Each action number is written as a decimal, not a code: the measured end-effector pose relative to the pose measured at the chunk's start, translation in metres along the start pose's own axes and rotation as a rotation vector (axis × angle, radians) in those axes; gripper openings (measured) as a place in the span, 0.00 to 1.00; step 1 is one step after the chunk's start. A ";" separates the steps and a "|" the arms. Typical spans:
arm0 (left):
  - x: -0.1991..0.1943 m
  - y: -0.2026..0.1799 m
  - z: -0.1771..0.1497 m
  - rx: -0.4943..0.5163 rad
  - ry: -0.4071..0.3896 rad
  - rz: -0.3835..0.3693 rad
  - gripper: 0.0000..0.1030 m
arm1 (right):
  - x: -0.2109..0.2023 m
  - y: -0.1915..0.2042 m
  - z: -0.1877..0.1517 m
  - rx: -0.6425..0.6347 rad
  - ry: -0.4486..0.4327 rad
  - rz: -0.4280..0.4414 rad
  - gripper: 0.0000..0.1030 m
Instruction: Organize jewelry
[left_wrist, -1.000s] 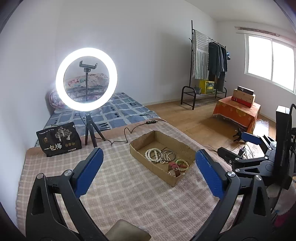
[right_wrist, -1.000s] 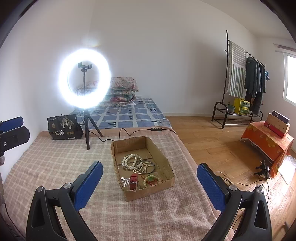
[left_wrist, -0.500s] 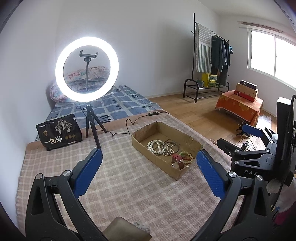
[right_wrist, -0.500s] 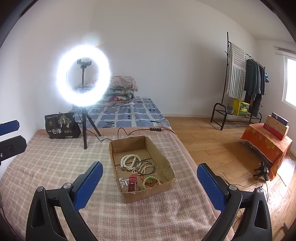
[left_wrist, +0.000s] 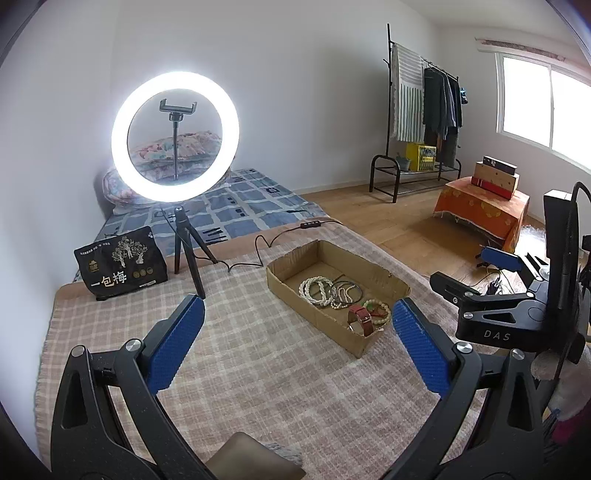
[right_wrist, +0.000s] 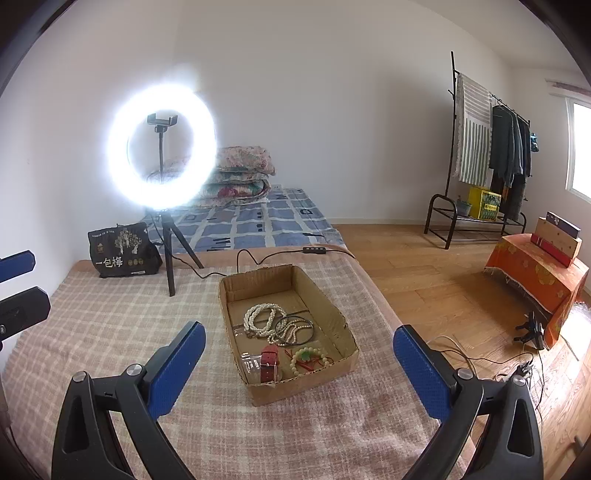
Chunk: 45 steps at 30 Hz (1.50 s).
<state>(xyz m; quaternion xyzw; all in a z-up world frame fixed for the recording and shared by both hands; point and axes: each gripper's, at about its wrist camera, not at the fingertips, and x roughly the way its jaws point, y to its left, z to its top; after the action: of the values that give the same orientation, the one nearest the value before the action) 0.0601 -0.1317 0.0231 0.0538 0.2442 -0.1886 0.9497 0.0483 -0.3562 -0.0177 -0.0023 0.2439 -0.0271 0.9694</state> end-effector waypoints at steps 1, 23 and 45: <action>0.000 0.000 0.000 0.000 0.000 0.000 1.00 | 0.000 0.000 0.000 0.000 0.001 -0.001 1.00; 0.000 -0.001 0.000 0.003 -0.001 -0.002 1.00 | 0.006 -0.004 -0.003 0.021 0.016 -0.001 1.00; 0.005 -0.003 -0.004 0.001 0.025 -0.010 1.00 | 0.007 -0.001 -0.005 0.021 0.030 0.004 1.00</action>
<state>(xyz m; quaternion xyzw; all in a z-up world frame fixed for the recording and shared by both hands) 0.0608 -0.1355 0.0168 0.0553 0.2563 -0.1926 0.9456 0.0523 -0.3571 -0.0251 0.0088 0.2580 -0.0275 0.9657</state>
